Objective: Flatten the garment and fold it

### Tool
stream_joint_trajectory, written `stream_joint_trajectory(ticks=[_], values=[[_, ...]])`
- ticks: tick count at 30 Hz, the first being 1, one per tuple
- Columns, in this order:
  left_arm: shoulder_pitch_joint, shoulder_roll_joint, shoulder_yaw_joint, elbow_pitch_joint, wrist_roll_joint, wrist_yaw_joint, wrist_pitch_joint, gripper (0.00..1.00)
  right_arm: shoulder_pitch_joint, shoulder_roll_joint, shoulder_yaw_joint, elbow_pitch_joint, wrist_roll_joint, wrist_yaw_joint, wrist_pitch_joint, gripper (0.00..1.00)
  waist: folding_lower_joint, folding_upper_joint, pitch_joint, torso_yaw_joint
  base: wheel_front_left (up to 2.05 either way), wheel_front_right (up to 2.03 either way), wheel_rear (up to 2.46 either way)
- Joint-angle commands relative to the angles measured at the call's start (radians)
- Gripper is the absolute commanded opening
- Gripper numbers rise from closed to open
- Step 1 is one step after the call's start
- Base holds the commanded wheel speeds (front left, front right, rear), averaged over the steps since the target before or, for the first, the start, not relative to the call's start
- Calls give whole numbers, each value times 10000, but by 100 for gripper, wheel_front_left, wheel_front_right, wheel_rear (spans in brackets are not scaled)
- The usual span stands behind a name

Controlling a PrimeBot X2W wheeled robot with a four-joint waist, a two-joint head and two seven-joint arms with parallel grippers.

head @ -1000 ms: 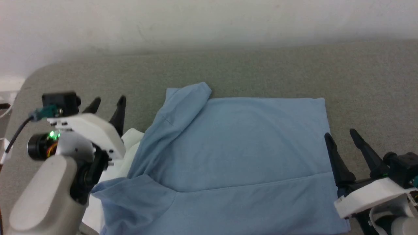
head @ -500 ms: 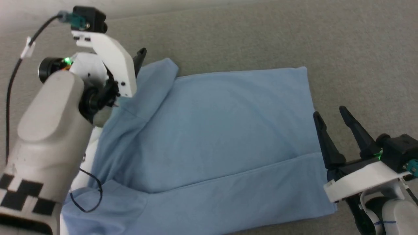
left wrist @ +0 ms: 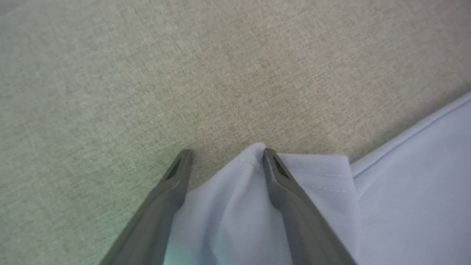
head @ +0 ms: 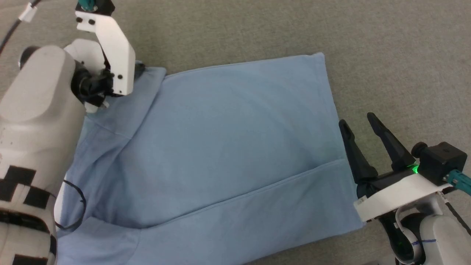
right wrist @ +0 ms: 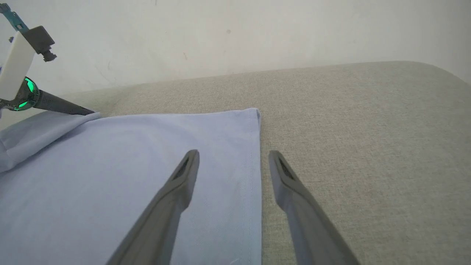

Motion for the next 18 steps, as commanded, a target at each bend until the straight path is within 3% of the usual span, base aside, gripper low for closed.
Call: stream_joint_trajectory(ticks=[1, 3, 4, 5, 6, 11, 18], values=[[145, 27, -245, 464, 139, -52, 308, 100, -200, -6, 38, 102, 113, -9, -30, 100, 1, -1, 324, -308, 0, 0, 0], [248, -50, -389, 851, 66, -87, 846, 100, -258, -31, 58, 185, 193, -9, -56, 100, 1, -1, 349, -341, 0, 0, 0], [293, -76, -474, 996, 52, -112, 1092, 49, -279, -41, 44, 226, 248, -9, -61, 100, 1, -1, 355, -349, 0, 0, 0], [339, -117, -509, 1116, -17, -137, 1324, 17, -300, -64, 20, 271, 300, -9, -35, 100, 1, -1, 362, -349, 0, 0, 0], [368, -157, -520, 1196, -92, -161, 1490, 0, -343, -93, -24, 304, 350, -9, -33, 100, 1, -1, 361, -343, 0, 0, 0], [322, -174, -478, 1259, -274, -244, 1514, 0, -836, -378, -253, 605, 620, -9, 131, 100, 1, -1, 169, -185, 0, 0, 0], [-88, -125, -99, 984, -311, -240, -50, 0, -2817, -1337, 207, 2287, 1645, -9, 1090, 100, 1, -1, -270, 359, 0, 0, 0]])
